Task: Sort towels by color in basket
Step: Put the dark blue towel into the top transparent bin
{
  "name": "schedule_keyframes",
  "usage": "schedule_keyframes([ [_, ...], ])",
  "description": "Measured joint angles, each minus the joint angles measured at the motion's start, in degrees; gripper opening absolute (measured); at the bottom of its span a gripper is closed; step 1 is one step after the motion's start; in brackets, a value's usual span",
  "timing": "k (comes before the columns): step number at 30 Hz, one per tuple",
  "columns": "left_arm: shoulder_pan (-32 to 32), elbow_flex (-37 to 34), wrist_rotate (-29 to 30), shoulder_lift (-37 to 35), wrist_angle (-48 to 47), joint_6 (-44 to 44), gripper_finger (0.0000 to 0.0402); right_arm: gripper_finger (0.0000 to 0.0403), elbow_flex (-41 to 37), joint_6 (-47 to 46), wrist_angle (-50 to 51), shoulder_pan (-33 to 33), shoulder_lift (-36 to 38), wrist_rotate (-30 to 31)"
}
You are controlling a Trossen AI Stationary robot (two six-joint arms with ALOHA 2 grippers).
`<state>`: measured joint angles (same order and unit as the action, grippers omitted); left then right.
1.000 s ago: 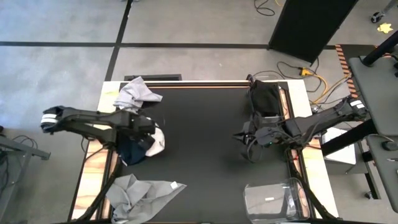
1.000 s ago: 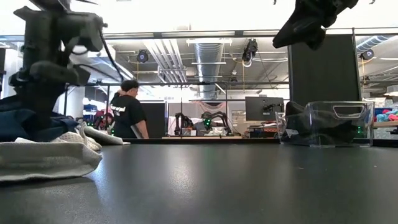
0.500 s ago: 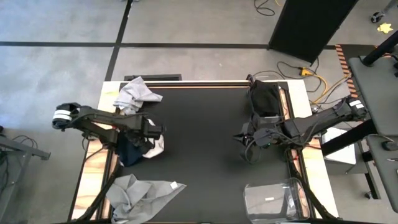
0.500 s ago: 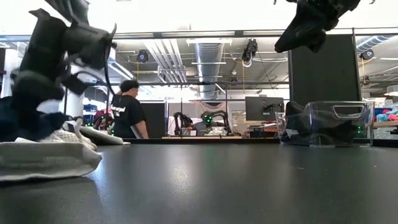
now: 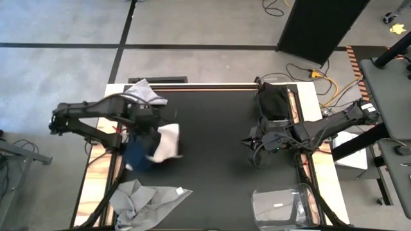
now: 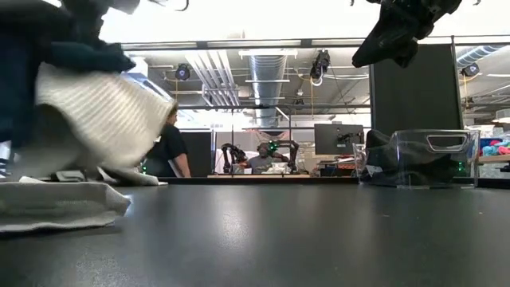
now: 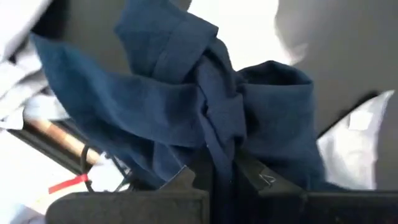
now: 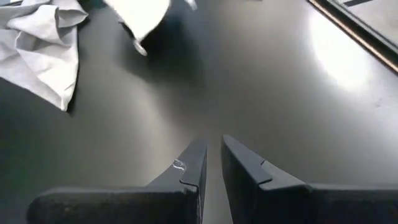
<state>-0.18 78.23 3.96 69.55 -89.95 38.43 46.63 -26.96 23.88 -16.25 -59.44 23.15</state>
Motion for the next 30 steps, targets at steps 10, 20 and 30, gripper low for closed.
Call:
schedule_keyframes([
  [10, -0.01, -10.44, 0.75, 0.44, 2.90, 0.46, 0.0008, 0.0038, -0.55, -0.91, 0.22, 0.00, 0.02, -2.72],
  [20, -0.01, -25.18, -3.12, 5.36, 17.48, -1.02, 0.0051, 0.0038, -0.42, -0.90, 0.19, 0.00, 0.02, -2.71],
  [30, 0.01, -20.94, -3.12, 6.69, 15.90, -1.87, 0.0148, 0.0038, -0.33, -0.18, 0.10, 0.02, 0.02, -2.67],
])
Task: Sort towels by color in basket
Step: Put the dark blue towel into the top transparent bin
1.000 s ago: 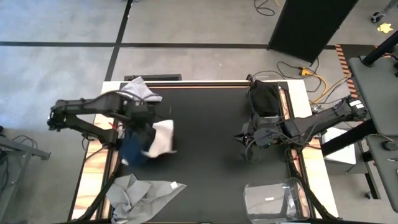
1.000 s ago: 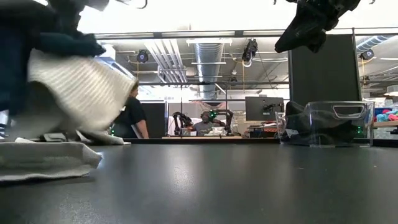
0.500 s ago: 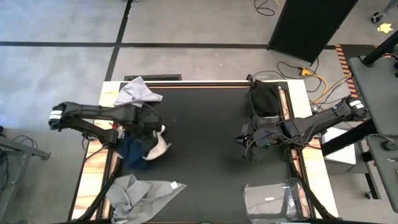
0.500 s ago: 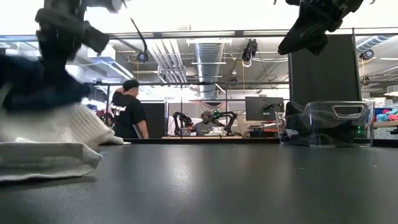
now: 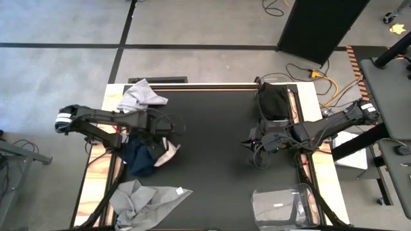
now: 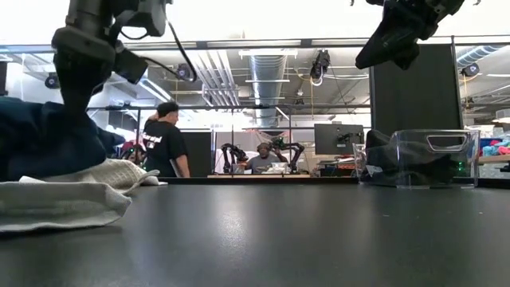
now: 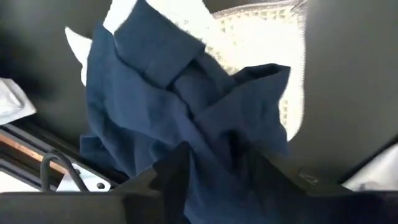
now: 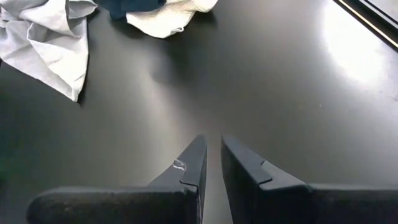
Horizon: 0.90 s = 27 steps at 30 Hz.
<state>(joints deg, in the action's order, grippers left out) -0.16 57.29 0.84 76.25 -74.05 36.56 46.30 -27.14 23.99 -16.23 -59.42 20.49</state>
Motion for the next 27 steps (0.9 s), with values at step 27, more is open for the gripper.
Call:
schedule_keyframes([
  [27, 0.74, 39.52, 11.23, -3.61, -10.60, -12.39, 0.0001, 0.0038, 0.01, -0.12, -0.23, 0.00, 0.02, 0.01],
])
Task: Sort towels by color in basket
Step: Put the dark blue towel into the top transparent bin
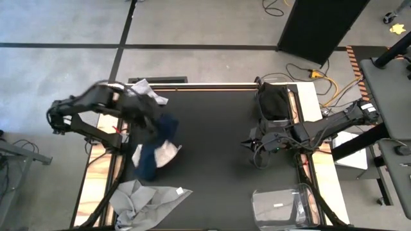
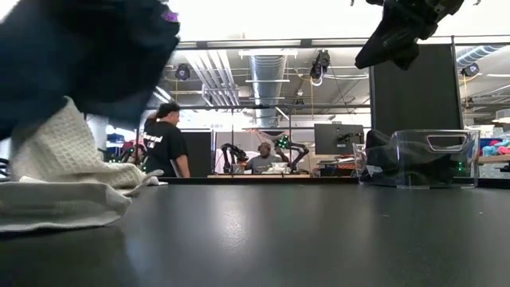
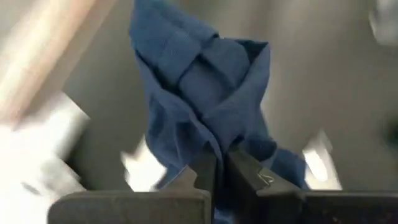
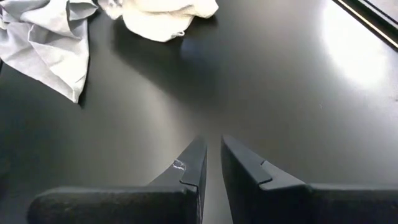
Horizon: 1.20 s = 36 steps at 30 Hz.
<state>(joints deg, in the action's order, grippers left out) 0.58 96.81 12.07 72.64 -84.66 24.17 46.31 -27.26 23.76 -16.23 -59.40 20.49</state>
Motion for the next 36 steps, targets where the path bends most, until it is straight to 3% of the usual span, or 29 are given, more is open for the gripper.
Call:
schedule_keyframes([
  [2, -0.07, 1.44, 5.71, 0.02, 6.49, -4.58, 0.0001, 0.0038, 0.17, 0.17, -0.08, 0.00, 0.00, 0.04],
  [4, -0.11, 1.50, 6.10, 0.21, 16.13, -10.50, 0.0001, 0.0038, 0.35, 0.17, -0.05, 0.00, 0.00, 0.06],
  [11, -0.03, -6.00, -10.42, 3.28, 45.42, -24.77, 0.0000, 0.0038, 2.05, 1.82, 0.04, 0.01, 0.00, 0.04],
  [15, -0.47, -14.79, -11.58, 6.45, 63.34, -28.20, 0.0000, 0.0038, 4.57, 5.19, 4.86, 0.02, 0.00, -1.06],
  [19, -2.87, -15.70, -12.06, 9.87, 76.86, -32.21, 0.0000, 0.0038, 8.97, 5.20, 12.66, 0.13, 0.00, -0.98],
  [24, -7.12, -8.23, -20.27, 12.50, 76.47, -32.60, 0.0000, 0.0038, 12.43, 4.32, 17.56, 0.13, 0.02, -0.96],
  [27, -8.10, -7.41, -20.28, 13.77, 69.58, -32.15, 0.0000, 0.0038, 12.51, 4.35, 18.19, 0.13, 0.02, -0.98],
  [31, -8.15, -12.95, -20.23, 15.78, 63.58, -29.07, 0.0000, 0.0038, 11.45, 4.64, 19.33, 0.13, 0.02, -0.97],
  [36, -7.09, -25.73, -20.15, 19.30, 73.24, -24.85, 0.0000, 0.0038, 10.29, 7.41, 19.10, 0.13, -0.60, -0.98],
])
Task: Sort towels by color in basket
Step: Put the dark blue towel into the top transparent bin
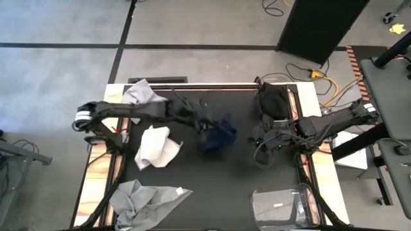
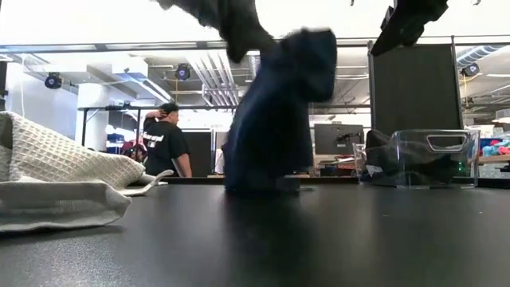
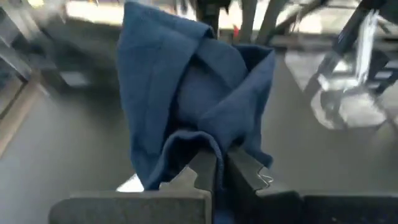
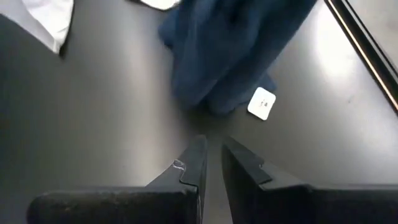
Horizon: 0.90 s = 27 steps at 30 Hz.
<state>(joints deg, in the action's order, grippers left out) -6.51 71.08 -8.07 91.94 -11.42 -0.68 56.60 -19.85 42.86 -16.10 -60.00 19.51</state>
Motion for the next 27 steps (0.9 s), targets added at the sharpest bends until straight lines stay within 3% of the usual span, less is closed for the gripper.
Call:
schedule_keyframes([
  [6, -0.25, -9.70, 0.23, 5.20, 11.02, 4.21, 0.0036, 0.0040, -0.09, 4.73, -3.19, 0.00, -4.02, -0.05],
  [14, 0.40, -10.79, 1.48, 6.27, 1.65, 3.38, 0.0156, 0.0097, -0.09, 11.76, -13.96, 2.00, -13.67, -0.02],
  [19, 1.50, -11.29, 1.59, 1.39, -7.87, 2.92, 0.0219, 0.0139, -0.11, 14.68, -21.25, 3.48, -19.65, -0.19],
  [25, 3.73, -19.75, 1.72, -8.05, -6.15, 5.42, 0.0244, 0.0188, -0.11, 16.55, -32.66, 4.92, -26.88, -0.21],
  [27, 4.60, -24.51, 4.16, -12.16, -3.11, 7.39, 0.0244, 0.0202, -0.20, 16.91, -35.68, 5.86, -29.52, -0.24],
])
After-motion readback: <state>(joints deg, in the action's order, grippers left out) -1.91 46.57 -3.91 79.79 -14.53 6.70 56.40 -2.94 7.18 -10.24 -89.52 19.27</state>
